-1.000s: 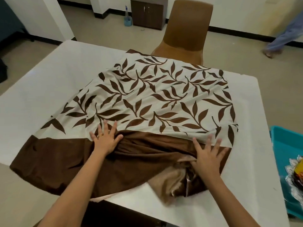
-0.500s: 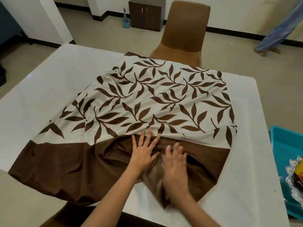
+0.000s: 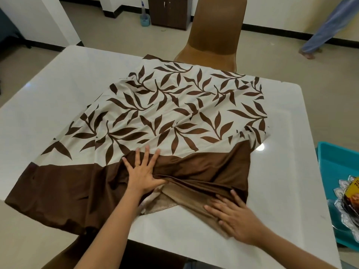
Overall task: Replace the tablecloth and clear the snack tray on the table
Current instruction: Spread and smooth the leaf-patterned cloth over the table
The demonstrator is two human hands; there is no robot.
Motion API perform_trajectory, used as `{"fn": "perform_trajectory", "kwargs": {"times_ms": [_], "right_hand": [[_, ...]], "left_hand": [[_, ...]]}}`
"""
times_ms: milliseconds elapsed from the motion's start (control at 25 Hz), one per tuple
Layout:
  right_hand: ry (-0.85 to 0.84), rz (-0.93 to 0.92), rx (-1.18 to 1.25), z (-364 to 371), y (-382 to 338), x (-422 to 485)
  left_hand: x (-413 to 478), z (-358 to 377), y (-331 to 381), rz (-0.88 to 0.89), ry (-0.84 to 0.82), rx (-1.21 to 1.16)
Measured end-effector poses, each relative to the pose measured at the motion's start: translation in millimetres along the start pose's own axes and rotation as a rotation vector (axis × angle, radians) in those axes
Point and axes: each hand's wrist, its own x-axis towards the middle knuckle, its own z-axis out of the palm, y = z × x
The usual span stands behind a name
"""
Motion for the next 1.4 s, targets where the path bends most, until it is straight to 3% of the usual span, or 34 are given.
{"fn": "perform_trajectory", "kwargs": {"times_ms": [120, 280, 360, 440, 560, 640, 760, 840, 880, 1000, 1120, 1200, 1280, 1400], "right_hand": [[0.005, 0.091, -0.185, 4, 59, -39], [0.047, 0.56, -0.251, -6, 126, -84], [0.058, 0.851, -0.121, -7, 111, -70], [0.063, 0.99, 0.053, -10, 67, -32], [-0.06, 1.169, 0.391, -25, 7, 36], [0.099, 1.273, 0.59, -45, -6, 77], [0.567, 1.238, 0.623, -67, 13, 92], [0.681, 1.212, 0.573, -59, 23, 81], [0.585, 1.221, 0.605, -50, 21, 73], [0.102, 1.2, 0.597, -24, -16, 66], [0.04, 1.056, 0.557, -26, -43, 92], [0.129, 0.943, 0.463, -28, -42, 112], [0.203, 1.012, 0.433, -41, -24, 125], [-0.061, 1.066, 0.369, -58, -11, 129]], "left_hand": [[-3, -5, -16, -0.056, -0.013, 0.009], [-7, -10, -25, -0.091, -0.046, -0.005], [-7, -12, -23, -0.095, -0.056, 0.002], [-8, -16, -8, -0.061, -0.009, 0.022], [-6, -23, 26, 0.129, 0.048, 0.04], [-3, -26, 38, 0.151, 0.111, -0.017], [-5, -45, 33, -0.121, 0.349, -0.562], [-5, -58, 8, -0.288, 0.457, -0.86], [-4, -60, -8, -0.304, 0.448, -0.855], [0, -52, -58, -0.244, 0.24, -0.508], [6, -52, -93, -0.305, 0.083, -0.16], [5, -60, -109, -0.47, 0.088, 0.025], [4, -76, -125, -0.745, 0.12, 0.046], [4, -93, -134, -1.02, 0.026, -0.066]]}}
